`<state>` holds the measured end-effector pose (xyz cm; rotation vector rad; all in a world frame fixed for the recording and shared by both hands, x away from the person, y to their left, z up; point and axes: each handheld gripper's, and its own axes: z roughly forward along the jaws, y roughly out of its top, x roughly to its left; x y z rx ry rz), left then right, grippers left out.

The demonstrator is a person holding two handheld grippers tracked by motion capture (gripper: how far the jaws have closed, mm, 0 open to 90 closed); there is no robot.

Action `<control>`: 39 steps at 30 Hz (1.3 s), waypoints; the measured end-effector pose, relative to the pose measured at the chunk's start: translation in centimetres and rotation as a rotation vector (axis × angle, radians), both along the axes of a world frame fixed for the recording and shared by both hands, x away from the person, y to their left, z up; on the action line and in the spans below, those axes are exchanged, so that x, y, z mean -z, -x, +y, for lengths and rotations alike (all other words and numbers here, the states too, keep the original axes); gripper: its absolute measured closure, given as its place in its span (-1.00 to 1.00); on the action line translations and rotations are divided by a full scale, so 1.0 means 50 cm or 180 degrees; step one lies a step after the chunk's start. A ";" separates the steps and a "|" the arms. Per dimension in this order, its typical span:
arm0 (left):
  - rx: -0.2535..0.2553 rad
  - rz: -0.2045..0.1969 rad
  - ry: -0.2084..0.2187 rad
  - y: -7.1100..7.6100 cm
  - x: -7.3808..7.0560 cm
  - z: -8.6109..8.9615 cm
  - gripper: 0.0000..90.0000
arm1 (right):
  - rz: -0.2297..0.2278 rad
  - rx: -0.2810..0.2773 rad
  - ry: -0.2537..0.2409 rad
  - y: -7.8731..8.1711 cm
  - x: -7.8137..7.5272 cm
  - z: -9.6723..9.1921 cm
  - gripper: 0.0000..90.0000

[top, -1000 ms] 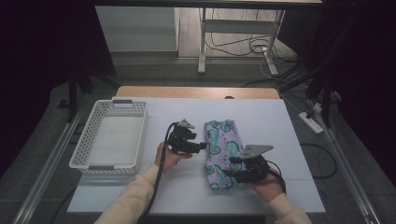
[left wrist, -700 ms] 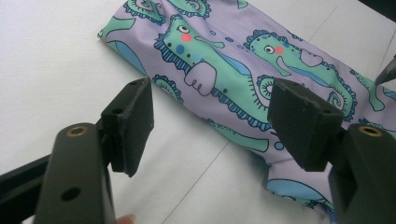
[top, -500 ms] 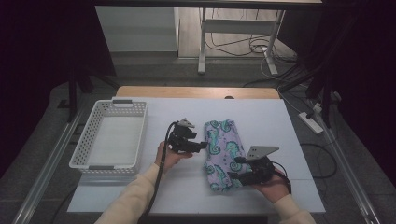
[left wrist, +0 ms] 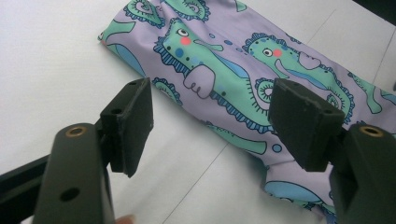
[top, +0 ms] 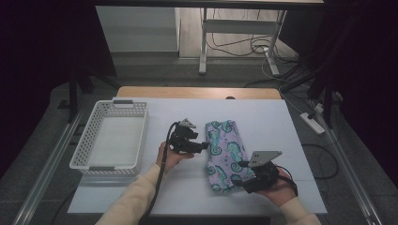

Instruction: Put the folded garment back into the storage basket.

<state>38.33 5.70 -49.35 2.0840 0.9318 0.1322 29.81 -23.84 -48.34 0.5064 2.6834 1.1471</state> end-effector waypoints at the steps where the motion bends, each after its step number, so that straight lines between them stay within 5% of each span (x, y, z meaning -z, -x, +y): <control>1: 0.0005 0.0000 -0.0004 0.000 0.000 0.000 -0.31 | 0.0005 -0.0030 0.0009 0.003 0.001 0.002 -0.36; 12: 0.0010 -0.0003 -0.0007 0.000 0.000 -0.002 -0.31 | 0.0061 -0.0323 0.0444 0.015 0.037 0.045 -0.46; 19: 0.0020 0.0001 -0.0020 0.000 0.000 -0.003 -0.31 | -0.0068 -0.0493 0.0881 0.006 0.075 0.082 -0.57; 27: 0.0019 0.0001 -0.0019 0.000 0.000 -0.004 -0.31 | -0.0073 -0.0468 0.0931 -0.026 0.076 0.094 -0.52; 33: 0.0022 -0.0003 -0.0019 0.002 0.000 -0.005 -0.31 | -0.0082 -0.0456 0.0944 -0.034 0.072 0.092 -0.21; 39: 0.0029 -0.0010 -0.0032 0.003 0.000 -0.007 -0.31 | -0.0249 -0.0439 0.1000 -0.025 0.065 0.089 0.54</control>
